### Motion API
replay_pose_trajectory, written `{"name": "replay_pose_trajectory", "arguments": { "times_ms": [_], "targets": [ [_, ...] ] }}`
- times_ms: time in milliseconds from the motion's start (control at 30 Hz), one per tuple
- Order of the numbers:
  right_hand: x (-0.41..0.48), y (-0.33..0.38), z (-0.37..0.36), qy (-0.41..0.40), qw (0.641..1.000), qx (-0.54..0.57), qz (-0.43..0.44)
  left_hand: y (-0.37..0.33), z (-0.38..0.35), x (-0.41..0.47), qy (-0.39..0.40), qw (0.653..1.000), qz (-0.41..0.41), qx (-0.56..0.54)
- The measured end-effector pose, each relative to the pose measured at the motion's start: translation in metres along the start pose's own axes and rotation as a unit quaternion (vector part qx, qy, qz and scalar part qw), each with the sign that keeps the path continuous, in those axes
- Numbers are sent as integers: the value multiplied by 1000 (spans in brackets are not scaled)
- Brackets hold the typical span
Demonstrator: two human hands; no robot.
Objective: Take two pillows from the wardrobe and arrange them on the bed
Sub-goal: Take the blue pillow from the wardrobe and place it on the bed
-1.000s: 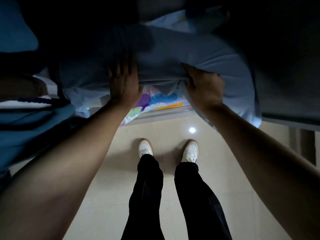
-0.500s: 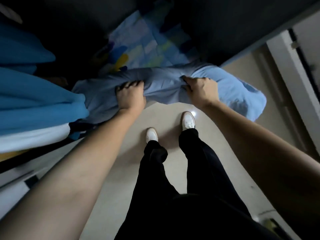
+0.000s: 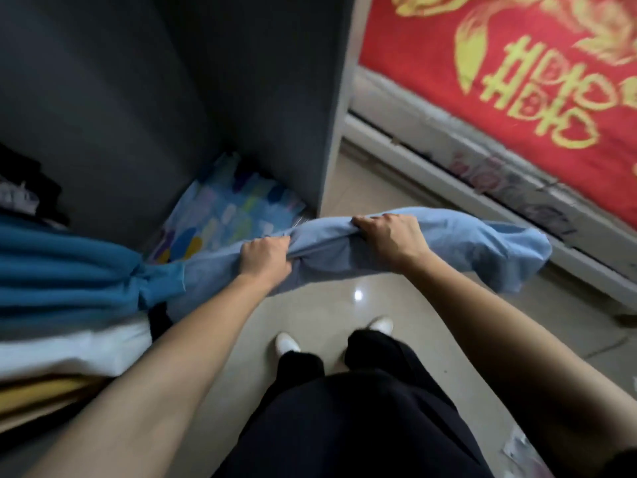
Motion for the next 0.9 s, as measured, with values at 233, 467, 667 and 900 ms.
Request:
{"name": "replay_pose_trajectory", "arguments": {
  "times_ms": [233, 467, 667, 900],
  "targets": [
    [-108, -129, 84, -105, 985, -32, -133, -165, 93, -3, -98, 985, -142, -11],
    [-213, -238, 113, -255, 946, -14, -202, -325, 155, -9, -167, 963, -211, 11],
    [-229, -312, 131, -278, 944, -52, -171, -410, 201, 4, -233, 942, -242, -10],
    [-158, -392, 168, -369, 904, -148, -155, -450, 250, 77, -270, 935, -222, -60]
  ]
}}
Point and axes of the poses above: each hand's wrist, its own x-axis towards the middle knuckle, its own z-axis out of the back of the hand, y = z × x, the point moved 7 cm from there along x, towards the middle knuckle, and after that the axes turned 11 degrees about z, right-handed, at the moved point
